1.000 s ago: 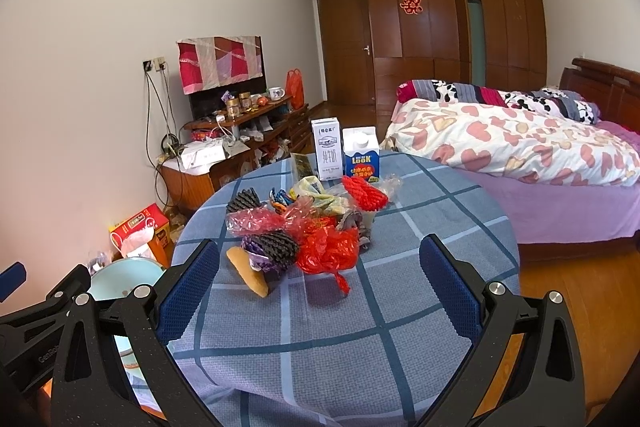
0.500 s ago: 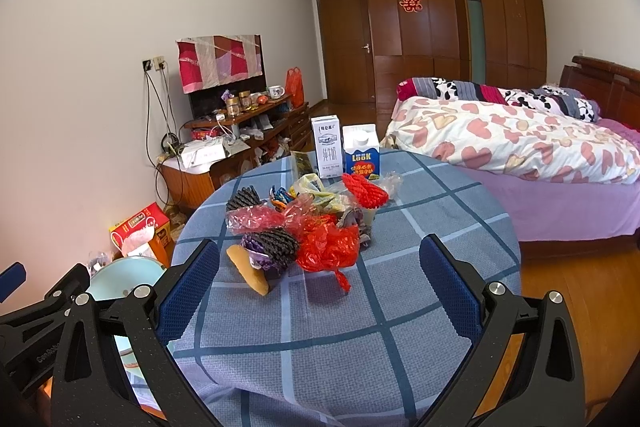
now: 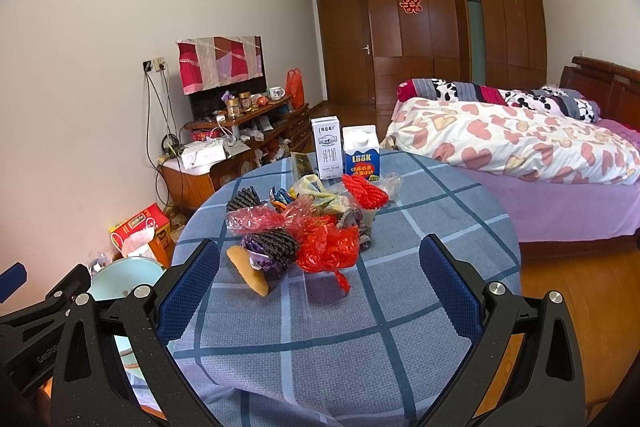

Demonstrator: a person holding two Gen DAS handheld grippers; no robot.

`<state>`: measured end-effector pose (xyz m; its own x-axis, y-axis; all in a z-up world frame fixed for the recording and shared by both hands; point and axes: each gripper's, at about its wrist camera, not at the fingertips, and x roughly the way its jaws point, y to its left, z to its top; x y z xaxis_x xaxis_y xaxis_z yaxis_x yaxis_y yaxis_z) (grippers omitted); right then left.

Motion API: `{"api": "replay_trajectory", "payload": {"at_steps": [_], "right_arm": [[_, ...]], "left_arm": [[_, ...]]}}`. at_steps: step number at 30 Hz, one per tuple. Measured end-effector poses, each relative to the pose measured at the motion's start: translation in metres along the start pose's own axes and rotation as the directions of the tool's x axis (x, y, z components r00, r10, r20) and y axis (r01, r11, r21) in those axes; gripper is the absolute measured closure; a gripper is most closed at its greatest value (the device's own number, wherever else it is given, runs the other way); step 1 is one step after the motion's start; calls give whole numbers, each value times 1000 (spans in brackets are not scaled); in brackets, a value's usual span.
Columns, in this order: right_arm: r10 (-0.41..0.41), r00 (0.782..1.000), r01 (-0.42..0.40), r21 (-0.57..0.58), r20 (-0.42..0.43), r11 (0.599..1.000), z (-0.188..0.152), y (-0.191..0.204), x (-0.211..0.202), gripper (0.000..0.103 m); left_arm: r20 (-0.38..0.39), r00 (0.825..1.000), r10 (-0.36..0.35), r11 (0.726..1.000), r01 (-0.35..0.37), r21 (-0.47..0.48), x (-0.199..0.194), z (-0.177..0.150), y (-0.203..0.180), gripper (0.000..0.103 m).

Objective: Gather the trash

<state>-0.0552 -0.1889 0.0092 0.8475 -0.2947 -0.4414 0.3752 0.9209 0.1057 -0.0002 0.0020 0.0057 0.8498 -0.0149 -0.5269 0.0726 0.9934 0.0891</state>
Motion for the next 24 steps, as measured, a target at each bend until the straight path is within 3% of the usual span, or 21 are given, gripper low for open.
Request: {"api": "replay_trajectory", "payload": {"at_steps": [13, 18, 24], "right_arm": [[-2, 1000, 2, -1, -13, 1000, -5, -4, 9, 5], [-26, 999, 26, 3, -44, 1000, -16, -15, 30, 5], [-64, 991, 67, 16, -118, 998, -34, -46, 70, 6]], "left_arm": [[-24, 1000, 0, 1000, 0, 5, 9, -7, -3, 6], [-53, 999, -12, 1000, 14, 25, 32, -19, -11, 6], [-146, 989, -22, 998, 31, 56, 75, -36, -26, 6]]}}
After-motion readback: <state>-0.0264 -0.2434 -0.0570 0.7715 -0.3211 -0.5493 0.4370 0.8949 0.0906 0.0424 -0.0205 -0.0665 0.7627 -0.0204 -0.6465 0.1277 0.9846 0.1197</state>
